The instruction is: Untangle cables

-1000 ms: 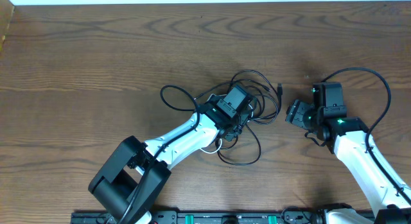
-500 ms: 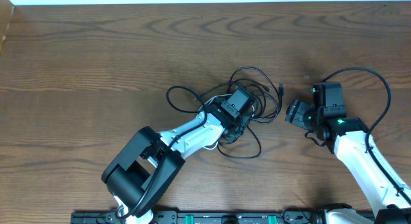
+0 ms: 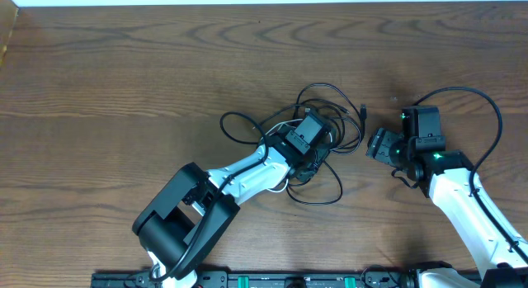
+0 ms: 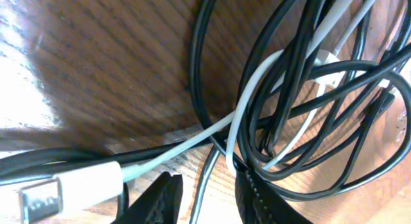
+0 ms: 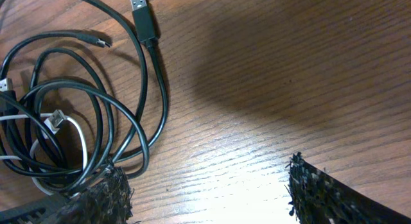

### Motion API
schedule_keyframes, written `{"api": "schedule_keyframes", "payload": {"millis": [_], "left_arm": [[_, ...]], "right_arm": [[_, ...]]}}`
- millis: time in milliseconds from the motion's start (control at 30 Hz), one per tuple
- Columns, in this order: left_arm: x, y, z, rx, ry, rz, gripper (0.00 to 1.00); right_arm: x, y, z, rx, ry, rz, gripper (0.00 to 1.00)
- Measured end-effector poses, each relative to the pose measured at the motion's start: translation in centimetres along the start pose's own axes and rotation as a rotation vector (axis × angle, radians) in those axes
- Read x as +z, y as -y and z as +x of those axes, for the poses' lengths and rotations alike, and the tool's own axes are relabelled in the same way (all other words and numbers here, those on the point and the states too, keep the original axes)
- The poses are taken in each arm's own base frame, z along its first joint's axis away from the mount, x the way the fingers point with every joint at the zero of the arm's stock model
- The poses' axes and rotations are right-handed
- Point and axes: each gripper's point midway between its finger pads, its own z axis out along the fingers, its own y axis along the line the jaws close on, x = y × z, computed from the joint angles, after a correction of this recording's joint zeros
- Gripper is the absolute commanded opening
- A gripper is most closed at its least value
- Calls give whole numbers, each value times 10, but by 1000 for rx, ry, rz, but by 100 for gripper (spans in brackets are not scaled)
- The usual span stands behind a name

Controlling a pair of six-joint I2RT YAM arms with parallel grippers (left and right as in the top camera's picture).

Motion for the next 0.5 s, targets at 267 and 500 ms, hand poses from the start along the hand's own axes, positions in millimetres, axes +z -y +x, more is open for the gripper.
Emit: {"api": "schedule_keyframes", "payload": {"millis": [267,500], "left_arm": [[9,-4,3,7,15,-8,28],[10,0,1,-19,29,10,30]], "right_arm": [[0,0,0,0,0,0,78],[0,0,0,0,0,0,79]]}}
